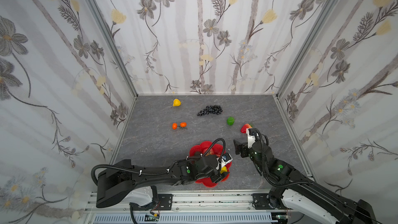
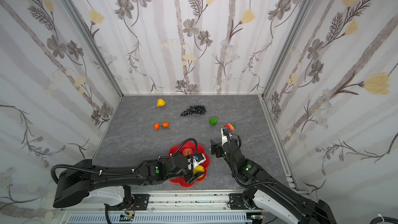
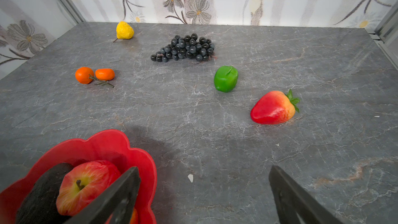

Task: Arrange fruit in a fruit bowl
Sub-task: Place the fruit in the fruit bowl, then pick up the fruit from the middle-right of the table.

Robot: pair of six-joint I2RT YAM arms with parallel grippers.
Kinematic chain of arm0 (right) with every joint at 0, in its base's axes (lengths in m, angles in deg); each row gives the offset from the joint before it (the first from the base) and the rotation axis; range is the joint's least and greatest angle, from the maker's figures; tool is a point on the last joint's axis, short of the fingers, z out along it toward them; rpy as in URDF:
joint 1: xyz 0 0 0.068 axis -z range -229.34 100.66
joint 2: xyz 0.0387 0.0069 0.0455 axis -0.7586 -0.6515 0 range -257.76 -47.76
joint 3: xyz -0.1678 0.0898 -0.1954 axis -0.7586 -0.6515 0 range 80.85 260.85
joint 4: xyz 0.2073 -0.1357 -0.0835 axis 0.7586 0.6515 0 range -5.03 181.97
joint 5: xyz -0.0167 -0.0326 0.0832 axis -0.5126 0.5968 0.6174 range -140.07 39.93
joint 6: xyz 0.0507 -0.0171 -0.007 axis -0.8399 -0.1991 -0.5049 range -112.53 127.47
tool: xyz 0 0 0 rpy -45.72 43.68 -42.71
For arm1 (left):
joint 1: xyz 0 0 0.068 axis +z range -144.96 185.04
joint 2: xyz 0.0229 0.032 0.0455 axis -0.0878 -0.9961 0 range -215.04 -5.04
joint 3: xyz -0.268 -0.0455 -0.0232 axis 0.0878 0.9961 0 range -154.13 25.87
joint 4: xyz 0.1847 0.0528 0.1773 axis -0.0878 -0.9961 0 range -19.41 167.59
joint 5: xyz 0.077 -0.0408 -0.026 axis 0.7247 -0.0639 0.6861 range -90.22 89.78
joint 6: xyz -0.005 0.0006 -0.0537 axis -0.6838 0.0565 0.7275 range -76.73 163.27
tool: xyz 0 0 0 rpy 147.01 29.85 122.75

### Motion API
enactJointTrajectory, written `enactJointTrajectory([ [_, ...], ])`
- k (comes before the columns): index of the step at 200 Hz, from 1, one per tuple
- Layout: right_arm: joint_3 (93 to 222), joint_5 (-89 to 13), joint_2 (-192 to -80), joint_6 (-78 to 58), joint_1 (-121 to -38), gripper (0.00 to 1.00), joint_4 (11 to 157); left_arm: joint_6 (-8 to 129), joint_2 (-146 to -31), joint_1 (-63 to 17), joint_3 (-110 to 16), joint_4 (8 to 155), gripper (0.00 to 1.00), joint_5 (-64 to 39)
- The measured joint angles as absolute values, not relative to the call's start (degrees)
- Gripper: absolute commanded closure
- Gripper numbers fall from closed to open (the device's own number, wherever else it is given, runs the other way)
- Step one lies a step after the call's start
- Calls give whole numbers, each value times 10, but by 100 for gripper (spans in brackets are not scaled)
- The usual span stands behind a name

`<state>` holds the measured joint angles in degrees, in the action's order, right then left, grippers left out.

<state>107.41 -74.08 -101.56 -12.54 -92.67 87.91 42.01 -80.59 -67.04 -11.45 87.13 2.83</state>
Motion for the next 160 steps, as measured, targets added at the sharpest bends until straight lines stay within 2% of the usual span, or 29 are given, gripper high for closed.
enactJointTrajectory([
  [50,1136,-744,-1057,-175,-874,6,945,440,-727,-642,-90,866,26,80],
  [76,1168,-733,-1101,-210,-829,6,982,466,-669,-623,-62,857,16,138],
  [126,1237,-698,-1219,-311,-735,5,1047,533,-516,-580,-9,789,11,275],
  [160,1281,-676,-1308,-378,-685,5,1081,560,-385,-562,44,759,8,315],
])
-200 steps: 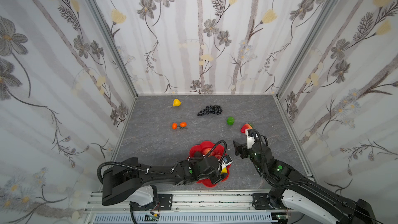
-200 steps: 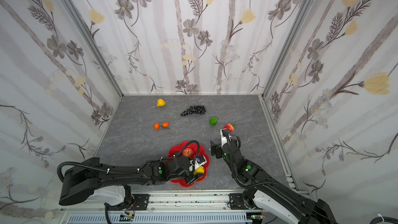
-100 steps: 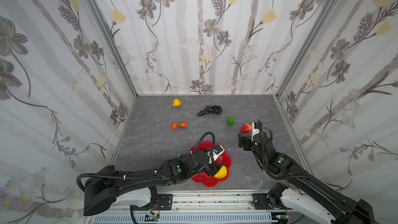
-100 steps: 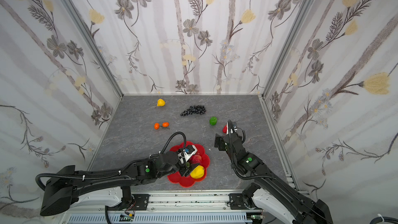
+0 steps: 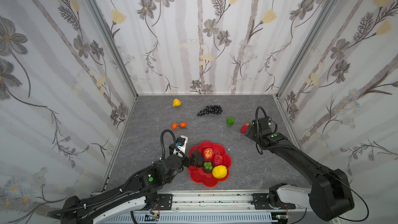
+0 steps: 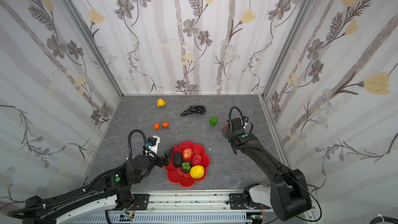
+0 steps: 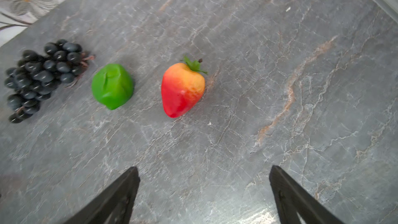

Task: Arrange fruit in a fruit bowl
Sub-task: Pick up the fruit from the middle-right of the table.

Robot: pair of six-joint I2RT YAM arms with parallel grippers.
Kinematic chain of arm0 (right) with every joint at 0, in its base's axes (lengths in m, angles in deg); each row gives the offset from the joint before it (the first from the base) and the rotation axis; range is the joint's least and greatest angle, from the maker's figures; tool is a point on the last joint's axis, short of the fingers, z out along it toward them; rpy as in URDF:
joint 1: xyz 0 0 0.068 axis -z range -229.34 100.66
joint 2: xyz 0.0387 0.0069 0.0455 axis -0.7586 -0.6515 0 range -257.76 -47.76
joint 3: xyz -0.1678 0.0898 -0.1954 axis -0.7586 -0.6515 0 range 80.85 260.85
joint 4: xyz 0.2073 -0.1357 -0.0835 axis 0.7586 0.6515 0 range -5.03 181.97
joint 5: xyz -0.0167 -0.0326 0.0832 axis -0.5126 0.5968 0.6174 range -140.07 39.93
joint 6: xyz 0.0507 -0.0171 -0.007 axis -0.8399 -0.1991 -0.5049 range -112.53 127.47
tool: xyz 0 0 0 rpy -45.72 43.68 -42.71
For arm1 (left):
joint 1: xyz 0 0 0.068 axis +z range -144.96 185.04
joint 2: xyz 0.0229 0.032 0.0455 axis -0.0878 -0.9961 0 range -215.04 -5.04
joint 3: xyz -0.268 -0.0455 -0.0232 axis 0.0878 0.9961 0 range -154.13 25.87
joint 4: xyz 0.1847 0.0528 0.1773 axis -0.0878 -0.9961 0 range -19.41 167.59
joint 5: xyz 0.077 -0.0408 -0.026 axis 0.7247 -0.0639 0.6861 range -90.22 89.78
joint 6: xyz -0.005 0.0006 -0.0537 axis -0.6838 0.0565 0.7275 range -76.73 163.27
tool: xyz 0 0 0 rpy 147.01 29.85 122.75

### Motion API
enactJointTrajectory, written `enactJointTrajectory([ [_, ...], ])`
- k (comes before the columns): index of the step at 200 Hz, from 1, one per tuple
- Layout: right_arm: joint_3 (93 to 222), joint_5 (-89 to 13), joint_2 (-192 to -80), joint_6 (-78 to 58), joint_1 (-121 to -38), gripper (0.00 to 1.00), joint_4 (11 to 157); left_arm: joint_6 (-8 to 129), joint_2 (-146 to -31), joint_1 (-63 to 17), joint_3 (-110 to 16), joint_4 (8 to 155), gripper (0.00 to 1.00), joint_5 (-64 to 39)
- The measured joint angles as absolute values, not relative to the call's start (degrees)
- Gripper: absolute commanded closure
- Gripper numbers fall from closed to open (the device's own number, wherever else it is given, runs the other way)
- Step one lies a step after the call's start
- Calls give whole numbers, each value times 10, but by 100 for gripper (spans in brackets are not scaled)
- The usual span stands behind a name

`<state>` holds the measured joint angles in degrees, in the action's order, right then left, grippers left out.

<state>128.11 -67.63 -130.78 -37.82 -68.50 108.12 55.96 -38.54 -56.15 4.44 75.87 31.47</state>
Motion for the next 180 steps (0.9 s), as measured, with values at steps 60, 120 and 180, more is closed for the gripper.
enactJointTrajectory([
  [60,1403,-644,-1445,-415,-679,6,1107,572,-202,-546,125,700,2,331],
  [120,1486,-639,-1550,-446,-673,7,1137,572,-150,-541,142,683,0,327],
  [180,1540,-631,-1629,-449,-642,10,1160,569,-159,-539,142,684,0,310],
])
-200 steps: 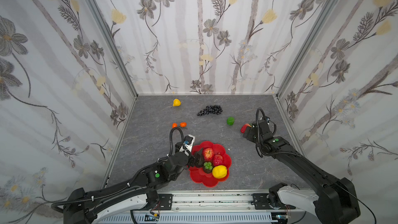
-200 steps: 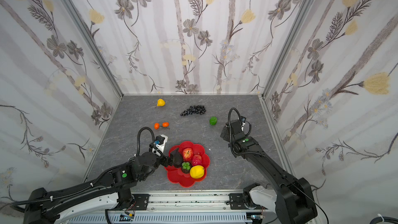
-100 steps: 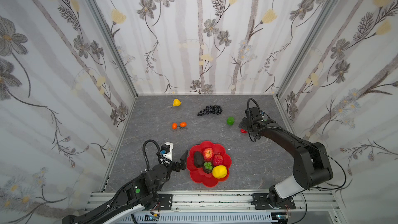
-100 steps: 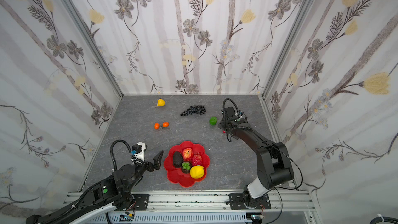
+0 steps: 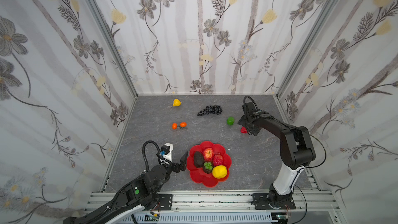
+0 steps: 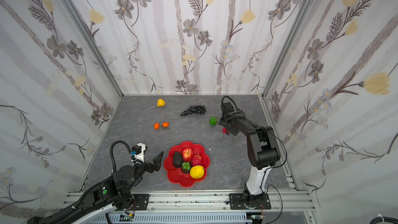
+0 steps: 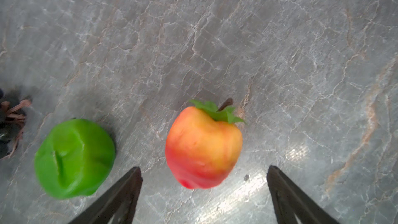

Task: Arrange fruit in a fruit bowl
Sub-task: Pick up the fruit from the middle-right of the table.

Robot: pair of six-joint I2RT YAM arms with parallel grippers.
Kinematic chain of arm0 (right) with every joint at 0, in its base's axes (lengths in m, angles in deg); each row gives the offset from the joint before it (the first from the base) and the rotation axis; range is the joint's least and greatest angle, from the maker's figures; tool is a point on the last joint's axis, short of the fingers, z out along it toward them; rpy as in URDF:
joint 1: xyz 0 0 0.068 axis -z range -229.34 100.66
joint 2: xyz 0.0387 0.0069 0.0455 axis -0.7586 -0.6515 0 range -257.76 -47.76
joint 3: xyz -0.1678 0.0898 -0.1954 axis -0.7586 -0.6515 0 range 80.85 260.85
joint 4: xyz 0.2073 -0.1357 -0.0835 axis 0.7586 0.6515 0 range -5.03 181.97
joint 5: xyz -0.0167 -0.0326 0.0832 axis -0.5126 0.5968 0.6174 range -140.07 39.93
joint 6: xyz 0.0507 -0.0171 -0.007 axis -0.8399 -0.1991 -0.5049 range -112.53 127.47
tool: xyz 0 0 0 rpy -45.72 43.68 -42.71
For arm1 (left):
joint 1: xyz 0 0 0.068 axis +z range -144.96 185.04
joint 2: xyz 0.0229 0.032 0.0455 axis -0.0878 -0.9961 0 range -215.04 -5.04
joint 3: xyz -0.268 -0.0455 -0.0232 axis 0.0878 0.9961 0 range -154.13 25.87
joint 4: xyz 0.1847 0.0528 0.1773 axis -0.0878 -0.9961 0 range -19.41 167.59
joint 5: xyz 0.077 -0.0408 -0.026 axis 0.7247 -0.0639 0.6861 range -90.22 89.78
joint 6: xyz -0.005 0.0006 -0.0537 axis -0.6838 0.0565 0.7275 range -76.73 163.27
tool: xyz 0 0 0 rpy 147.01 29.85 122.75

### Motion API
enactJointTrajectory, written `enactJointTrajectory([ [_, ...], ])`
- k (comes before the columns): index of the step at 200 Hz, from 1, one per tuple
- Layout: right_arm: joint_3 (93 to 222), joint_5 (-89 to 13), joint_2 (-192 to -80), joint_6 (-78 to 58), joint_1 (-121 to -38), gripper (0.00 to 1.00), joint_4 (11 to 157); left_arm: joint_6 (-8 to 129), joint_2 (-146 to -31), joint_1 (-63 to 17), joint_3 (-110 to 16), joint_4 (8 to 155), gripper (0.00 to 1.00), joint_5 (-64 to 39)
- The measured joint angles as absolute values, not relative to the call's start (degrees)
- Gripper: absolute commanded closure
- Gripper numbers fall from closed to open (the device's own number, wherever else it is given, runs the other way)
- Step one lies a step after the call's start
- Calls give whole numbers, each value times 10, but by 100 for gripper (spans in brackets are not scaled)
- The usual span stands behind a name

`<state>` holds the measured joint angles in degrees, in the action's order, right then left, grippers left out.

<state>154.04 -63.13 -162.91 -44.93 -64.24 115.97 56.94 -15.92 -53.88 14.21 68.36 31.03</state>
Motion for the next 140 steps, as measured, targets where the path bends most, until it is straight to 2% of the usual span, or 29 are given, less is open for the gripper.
enactJointTrajectory([
  [140,1584,-573,-1697,-438,-628,26,1177,567,-165,-538,142,684,0,295],
])
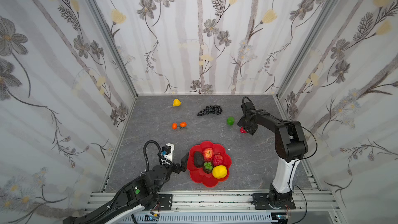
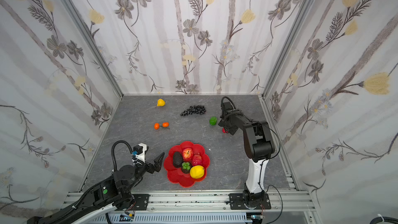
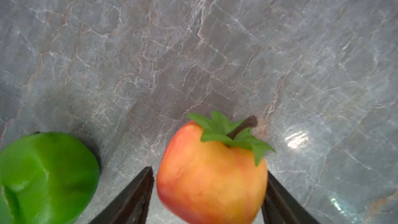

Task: Arrange fruit in a fruit bowl
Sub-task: Pick up the fruit from the middle-right of the table.

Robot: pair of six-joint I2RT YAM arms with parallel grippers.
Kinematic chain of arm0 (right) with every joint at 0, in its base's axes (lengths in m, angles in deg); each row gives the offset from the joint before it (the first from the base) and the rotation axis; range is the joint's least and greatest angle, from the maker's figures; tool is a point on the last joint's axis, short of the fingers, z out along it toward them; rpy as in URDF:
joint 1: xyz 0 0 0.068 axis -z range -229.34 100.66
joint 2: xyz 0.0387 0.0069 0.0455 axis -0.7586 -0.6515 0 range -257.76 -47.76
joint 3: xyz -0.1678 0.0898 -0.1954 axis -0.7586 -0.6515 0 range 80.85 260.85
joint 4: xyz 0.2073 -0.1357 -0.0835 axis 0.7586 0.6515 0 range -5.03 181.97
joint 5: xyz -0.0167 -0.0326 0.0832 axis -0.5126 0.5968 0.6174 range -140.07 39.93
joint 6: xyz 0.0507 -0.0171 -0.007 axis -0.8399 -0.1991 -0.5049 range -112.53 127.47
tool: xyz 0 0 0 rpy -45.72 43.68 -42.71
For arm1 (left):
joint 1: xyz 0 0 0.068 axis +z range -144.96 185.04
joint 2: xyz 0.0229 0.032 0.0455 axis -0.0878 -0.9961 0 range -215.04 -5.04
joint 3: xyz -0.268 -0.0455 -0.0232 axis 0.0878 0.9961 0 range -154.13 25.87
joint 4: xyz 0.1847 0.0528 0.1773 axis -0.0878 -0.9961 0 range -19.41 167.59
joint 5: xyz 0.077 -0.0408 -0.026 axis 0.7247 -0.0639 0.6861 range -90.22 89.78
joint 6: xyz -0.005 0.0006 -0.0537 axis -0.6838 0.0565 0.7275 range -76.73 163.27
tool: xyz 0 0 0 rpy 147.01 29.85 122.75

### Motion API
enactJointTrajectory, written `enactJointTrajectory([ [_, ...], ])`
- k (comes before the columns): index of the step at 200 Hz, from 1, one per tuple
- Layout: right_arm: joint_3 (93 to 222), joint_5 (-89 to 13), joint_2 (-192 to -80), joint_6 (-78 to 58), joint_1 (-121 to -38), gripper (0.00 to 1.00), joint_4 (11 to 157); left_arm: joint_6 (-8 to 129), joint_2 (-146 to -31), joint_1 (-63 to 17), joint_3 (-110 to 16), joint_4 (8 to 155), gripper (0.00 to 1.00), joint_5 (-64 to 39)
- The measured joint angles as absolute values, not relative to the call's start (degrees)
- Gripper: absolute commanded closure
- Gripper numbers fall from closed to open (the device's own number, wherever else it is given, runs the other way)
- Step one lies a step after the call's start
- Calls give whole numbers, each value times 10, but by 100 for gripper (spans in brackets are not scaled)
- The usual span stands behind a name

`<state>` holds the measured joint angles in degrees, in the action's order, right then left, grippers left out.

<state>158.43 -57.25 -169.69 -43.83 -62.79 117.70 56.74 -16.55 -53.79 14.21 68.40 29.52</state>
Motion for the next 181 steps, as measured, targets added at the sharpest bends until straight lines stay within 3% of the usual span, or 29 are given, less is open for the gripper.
enactJointTrajectory([
  [86,1570,-540,-1695,-441,-622,45,1165,557,-168,-538,143,686,0,282],
  [126,1553,-534,-1681,-446,-621,50,1157,554,-171,-538,145,690,0,278],
  [181,1506,-529,-1625,-442,-631,49,1134,550,-206,-538,147,711,0,260],
])
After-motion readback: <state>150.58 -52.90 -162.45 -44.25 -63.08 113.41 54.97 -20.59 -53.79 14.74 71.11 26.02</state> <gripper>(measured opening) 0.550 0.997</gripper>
